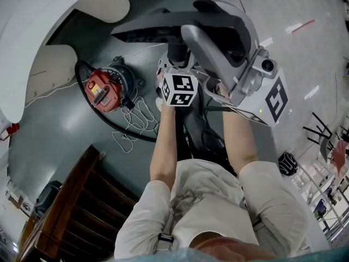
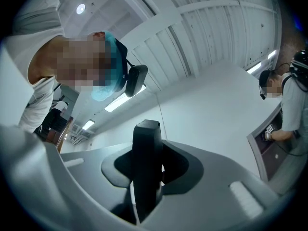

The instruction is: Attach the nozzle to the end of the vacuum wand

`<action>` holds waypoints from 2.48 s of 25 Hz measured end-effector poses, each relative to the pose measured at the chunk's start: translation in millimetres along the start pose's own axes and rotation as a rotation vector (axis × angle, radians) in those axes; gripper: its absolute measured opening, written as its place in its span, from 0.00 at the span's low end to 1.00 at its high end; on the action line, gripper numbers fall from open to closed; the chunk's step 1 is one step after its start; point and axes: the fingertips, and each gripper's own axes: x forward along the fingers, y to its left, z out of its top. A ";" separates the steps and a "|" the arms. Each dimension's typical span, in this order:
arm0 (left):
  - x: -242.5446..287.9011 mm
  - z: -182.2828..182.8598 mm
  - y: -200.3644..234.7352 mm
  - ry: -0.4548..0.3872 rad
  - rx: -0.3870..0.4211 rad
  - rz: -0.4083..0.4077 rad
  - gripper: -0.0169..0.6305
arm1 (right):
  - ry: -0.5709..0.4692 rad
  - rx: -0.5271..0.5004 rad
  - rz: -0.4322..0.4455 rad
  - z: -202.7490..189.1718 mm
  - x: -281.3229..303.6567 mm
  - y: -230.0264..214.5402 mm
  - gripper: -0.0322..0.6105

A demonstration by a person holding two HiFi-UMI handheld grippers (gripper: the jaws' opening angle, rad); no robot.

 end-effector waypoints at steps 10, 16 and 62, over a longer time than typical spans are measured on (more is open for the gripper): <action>6.4 22.0 -6.1 -0.086 -0.039 -0.158 0.28 | -0.024 -0.041 0.003 8.8 -4.4 -28.9 0.23; 10.0 37.2 -3.6 -0.154 -0.083 -0.230 0.29 | -0.043 -0.045 0.040 7.8 -5.5 -39.3 0.23; 12.5 116.7 -18.8 -0.367 0.091 -0.481 0.23 | -0.154 -0.353 0.240 10.2 -23.3 -22.3 0.23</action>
